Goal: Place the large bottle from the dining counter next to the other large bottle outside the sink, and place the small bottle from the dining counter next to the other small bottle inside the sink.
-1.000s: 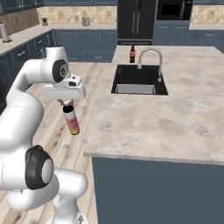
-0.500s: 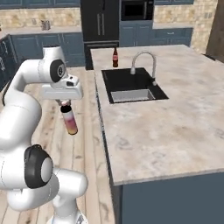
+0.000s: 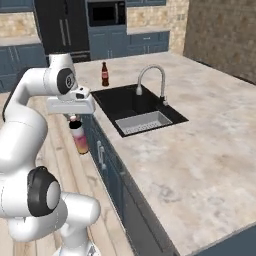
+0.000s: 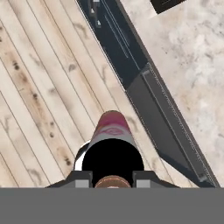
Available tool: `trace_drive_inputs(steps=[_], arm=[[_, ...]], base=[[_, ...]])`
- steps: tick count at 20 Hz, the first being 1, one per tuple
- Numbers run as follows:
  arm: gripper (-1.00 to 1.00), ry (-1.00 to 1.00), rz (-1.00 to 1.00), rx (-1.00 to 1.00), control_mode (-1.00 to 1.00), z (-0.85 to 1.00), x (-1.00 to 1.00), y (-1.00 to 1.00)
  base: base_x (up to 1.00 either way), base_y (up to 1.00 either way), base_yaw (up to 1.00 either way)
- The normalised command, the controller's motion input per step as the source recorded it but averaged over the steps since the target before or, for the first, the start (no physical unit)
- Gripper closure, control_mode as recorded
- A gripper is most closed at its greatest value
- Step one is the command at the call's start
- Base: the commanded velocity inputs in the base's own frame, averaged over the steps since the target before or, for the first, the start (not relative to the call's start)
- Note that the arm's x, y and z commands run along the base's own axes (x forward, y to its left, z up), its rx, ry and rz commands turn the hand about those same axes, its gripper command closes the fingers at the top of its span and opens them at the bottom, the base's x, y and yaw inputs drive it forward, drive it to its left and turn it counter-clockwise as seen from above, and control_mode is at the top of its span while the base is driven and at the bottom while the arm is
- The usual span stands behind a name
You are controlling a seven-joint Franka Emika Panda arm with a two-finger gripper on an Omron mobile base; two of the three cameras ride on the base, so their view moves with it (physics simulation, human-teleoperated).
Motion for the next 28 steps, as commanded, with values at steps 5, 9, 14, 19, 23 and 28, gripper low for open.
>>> trace_drive_inputs(steps=[5,9,14,19,23,28], arm=[[1.0,0.0,0.0,0.0,1.0,0.0,0.0,0.0],[1.0,0.0,0.0,0.0,1.0,0.0,0.0,0.0],[1.0,0.0,0.0,0.0,1.0,0.0,0.0,0.0],[1.0,0.0,0.0,0.0,1.0,0.0,0.0,0.0],[1.0,0.0,0.0,0.0,1.0,0.0,0.0,0.0],[1.0,0.0,0.0,0.0,1.0,0.0,0.0,0.0]], base=[[0.83,1.0,-0.49],[0.76,1.0,-0.46],[0.54,1.0,-0.44],[0.4,1.0,-0.41],[0.38,1.0,-0.4],[0.45,1.0,-0.41]])
